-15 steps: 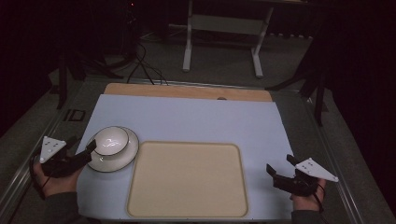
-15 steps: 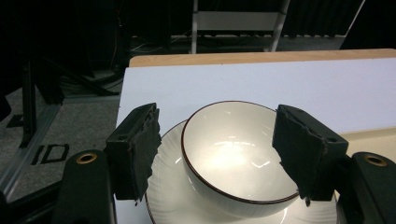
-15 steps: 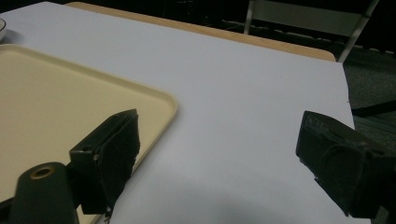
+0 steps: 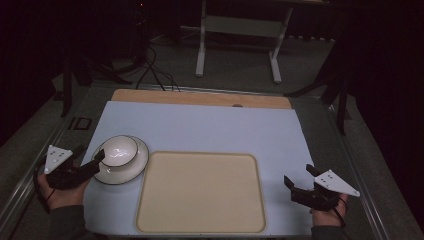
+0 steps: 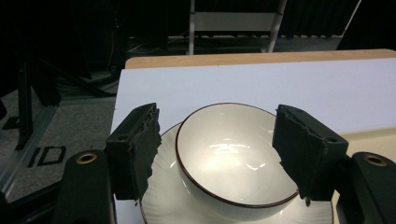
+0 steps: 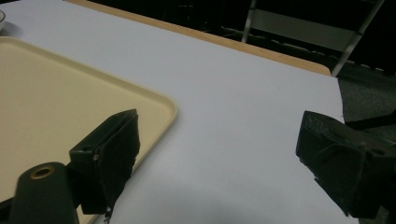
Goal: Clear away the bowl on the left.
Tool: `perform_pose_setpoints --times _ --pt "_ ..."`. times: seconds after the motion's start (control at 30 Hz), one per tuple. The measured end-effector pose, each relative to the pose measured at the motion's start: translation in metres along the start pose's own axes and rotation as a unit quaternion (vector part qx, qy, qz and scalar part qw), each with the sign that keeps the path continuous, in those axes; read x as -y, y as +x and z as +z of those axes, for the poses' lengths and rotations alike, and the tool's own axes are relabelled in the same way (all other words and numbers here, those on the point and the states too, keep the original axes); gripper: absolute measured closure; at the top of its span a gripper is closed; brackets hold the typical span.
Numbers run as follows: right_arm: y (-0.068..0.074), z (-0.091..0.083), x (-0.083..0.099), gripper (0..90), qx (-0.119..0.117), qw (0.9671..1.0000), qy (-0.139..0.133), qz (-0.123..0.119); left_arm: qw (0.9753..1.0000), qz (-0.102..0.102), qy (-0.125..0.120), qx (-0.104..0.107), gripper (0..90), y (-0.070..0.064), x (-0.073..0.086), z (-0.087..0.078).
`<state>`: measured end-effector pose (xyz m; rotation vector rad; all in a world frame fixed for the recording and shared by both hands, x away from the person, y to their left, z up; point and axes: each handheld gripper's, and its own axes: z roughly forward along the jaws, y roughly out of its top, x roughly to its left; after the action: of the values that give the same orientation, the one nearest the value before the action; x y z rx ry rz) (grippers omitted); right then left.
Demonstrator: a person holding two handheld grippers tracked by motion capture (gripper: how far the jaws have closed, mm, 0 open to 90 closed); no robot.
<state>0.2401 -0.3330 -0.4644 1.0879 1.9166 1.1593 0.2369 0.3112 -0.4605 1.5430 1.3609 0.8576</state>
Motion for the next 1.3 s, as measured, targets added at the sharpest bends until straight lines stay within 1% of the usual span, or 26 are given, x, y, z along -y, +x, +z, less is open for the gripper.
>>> perform_pose_setpoints --times 0.17,0.27,0.37,0.57,0.9,1.07,1.3 --pt "-0.001 0.000 0.000 13.3 0.004 1.0000 -0.001 0.004 1.0000 -0.001 -0.001 0.000 32.7 -0.001 -0.001 0.001" --pt "-0.001 -0.001 0.000 13.3 0.005 1.0000 -0.001 0.000 1.0000 -0.007 -0.006 0.000 32.7 -0.001 -0.002 0.003" --pt "0.000 0.000 0.000 13.3 0.006 1.0000 -0.001 -0.001 0.9999 -0.008 -0.008 0.000 32.5 -0.001 -0.003 0.005" --pt "0.000 -0.002 0.000 13.3 0.010 0.9999 -0.005 -0.001 1.0000 -0.001 0.001 0.000 32.5 -0.003 -0.003 0.011" --pt "0.000 -0.001 0.000 13.3 0.012 0.9999 -0.005 -0.002 0.9999 0.000 0.011 -0.002 32.5 -0.005 -0.003 0.021" --pt "0.001 0.000 0.000 13.3 0.011 0.9999 -0.004 -0.005 0.9998 -0.009 0.015 -0.010 32.5 -0.002 -0.002 0.027" --pt "0.001 0.000 0.000 13.3 0.009 0.9999 -0.003 -0.005 0.9993 -0.013 0.030 -0.018 32.3 0.002 0.001 0.033"
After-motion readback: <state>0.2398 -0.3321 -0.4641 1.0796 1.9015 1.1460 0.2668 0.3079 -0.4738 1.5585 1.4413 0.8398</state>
